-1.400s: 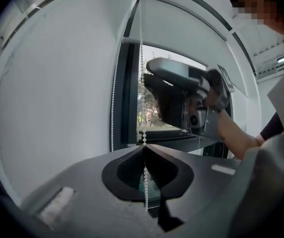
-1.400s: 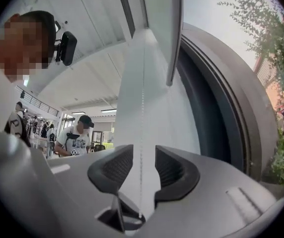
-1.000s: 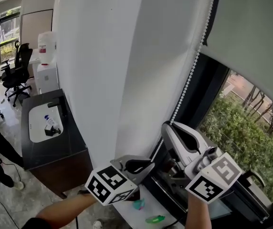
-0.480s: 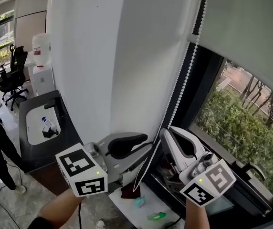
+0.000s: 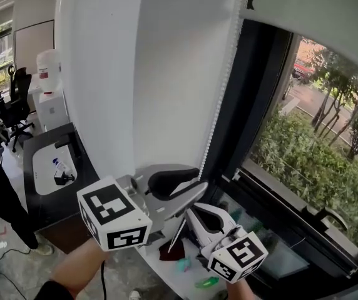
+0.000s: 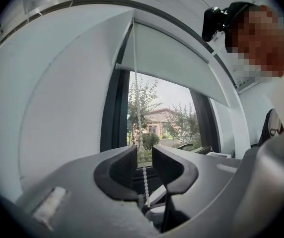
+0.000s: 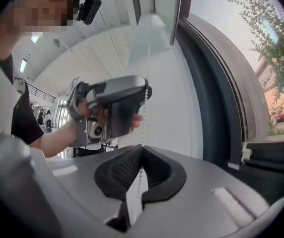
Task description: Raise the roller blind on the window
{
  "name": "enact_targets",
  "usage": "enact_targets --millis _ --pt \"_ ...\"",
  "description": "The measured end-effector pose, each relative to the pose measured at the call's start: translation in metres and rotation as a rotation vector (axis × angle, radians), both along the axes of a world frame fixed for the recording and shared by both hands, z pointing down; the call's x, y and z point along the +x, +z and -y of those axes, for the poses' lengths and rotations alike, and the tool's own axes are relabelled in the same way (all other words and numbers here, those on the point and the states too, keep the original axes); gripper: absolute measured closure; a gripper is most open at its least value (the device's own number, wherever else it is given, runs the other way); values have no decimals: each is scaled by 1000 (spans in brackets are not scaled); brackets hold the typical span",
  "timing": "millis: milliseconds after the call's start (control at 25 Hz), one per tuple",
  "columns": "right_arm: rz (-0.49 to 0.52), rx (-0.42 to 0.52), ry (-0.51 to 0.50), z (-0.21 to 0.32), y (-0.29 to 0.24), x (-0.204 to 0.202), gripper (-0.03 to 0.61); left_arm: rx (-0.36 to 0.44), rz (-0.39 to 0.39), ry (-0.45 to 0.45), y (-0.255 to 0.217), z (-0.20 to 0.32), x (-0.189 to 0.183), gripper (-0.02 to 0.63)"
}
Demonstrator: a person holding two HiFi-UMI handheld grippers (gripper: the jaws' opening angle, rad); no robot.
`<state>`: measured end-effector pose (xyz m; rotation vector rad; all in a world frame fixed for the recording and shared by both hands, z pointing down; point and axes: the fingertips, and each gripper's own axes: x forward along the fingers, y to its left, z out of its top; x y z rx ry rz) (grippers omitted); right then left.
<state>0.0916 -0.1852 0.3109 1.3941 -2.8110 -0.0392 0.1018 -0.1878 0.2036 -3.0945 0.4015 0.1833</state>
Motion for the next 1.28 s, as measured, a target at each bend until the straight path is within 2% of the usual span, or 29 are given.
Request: enact_targets --millis 160,320,520,640,720,840,920,1080,1280 --pt "35 -51 17 -3 26 4 571 16 18 7 2 -2 8 534" --pt "10 -57 9 -5 30 -1 571 13 58 -1 6 1 12 576" --pt "14 -83 35 -2 31 16 569 -97 34 -3 10 8 11 589" --pt "-14 -132 16 -7 33 24 567 -92 64 -32 19 12 10 589" --pt "66 -146 -11 -12 22 32 562 -86 93 -48 32 15 10 589" --pt "341 -123 -64 -18 -22 52 517 -130 131 -50 61 19 8 589" --pt "407 -85 -69 -16 -50 61 517 -154 149 -54 82 19 9 589" --pt "304 -6 -63 -8 -91 48 505 -205 174 -31 107 19 13 589" --pt "131 81 -75 9 -135 12 469 -230 259 -17 145 11 22 589"
